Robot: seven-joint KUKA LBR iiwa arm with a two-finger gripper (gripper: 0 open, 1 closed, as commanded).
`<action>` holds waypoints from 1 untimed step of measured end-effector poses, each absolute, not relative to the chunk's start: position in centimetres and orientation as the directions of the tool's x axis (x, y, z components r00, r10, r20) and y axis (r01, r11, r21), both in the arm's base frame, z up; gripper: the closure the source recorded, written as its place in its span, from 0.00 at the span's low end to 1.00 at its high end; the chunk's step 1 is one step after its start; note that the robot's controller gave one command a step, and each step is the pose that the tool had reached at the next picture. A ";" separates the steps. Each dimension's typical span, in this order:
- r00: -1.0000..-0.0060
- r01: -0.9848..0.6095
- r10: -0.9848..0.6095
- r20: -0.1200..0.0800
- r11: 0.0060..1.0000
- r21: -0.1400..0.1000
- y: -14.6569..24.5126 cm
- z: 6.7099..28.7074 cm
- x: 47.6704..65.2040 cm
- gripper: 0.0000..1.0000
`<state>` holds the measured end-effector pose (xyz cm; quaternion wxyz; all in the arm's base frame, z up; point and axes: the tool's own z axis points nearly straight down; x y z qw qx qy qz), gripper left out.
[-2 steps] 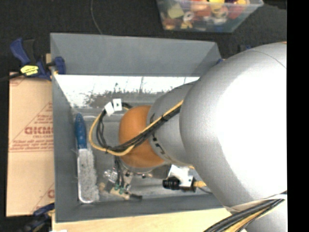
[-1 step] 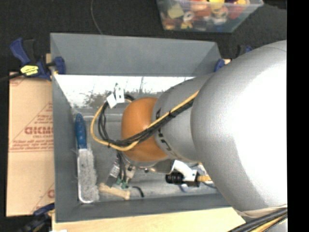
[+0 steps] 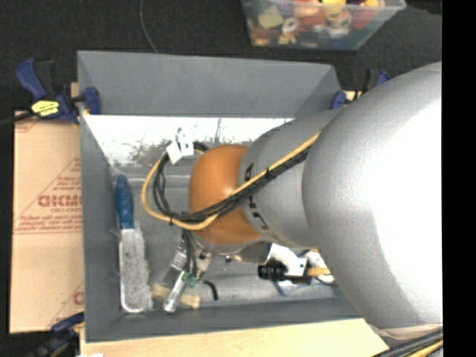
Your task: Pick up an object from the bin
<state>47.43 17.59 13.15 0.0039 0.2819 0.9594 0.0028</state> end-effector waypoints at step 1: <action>-0.841 0.540 0.540 -0.007 0.841 0.009 17.5 14.2 47.5 1.00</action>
Offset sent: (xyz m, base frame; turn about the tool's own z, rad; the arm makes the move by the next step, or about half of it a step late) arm 0.0004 -0.0002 0.0601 -0.0003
